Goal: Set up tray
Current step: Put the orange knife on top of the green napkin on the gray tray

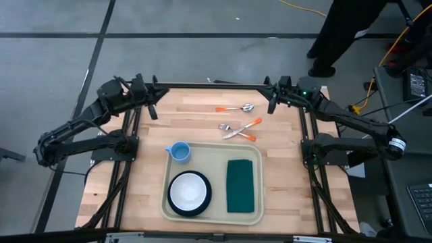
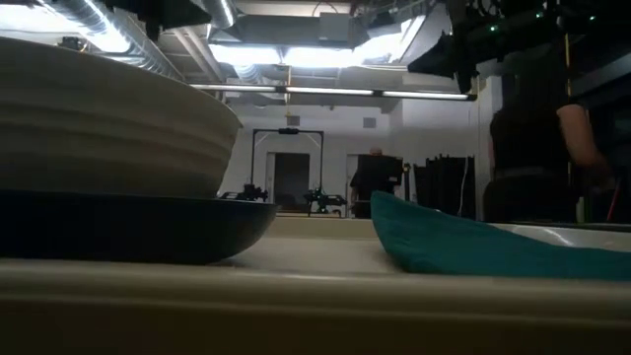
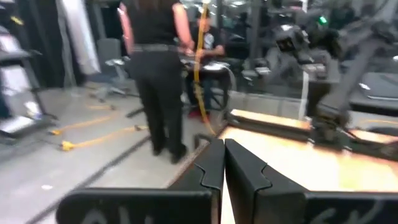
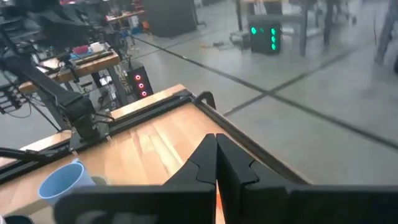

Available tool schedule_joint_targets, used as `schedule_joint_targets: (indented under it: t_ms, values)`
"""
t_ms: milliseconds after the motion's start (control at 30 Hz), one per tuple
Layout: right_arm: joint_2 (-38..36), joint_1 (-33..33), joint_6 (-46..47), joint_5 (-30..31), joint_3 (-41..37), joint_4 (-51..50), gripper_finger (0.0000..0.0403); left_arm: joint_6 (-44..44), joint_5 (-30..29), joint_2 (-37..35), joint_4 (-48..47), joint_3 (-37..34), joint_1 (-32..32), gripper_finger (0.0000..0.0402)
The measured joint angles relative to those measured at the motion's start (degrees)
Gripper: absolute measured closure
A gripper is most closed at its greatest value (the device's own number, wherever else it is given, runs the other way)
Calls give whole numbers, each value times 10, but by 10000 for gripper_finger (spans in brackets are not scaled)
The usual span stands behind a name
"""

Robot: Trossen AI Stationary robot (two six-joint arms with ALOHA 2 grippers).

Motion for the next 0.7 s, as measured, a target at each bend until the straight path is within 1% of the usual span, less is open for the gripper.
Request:
schedule_joint_targets:
  t_ms: [67, 167, 267, 400, 467, 600, 700]
  values:
    - [4, 6, -14, 0, 0, 20, 401, -14, 8, -7, 31, -26, 0, 393]
    - [2, 14, -28, 0, 0, 43, 401, -23, 5, -27, 58, -61, 0, 396]
    - [-5, 14, -28, -2, 0, 52, 401, -28, -9, -57, 47, -85, 9, 400]
    - [-7, 14, -28, -6, 0, 54, 401, -53, 5, -105, 51, -108, 34, 399]
    - [-5, 14, -27, -7, 0, 54, 401, -72, 28, -126, 51, -121, 47, 397]
    - [3, 14, -25, -17, 0, 43, 401, -95, 107, -141, 14, -142, 60, 400]
    - [11, 14, -24, -21, 0, 25, 401, -100, 134, -137, 24, -145, 64, 400]
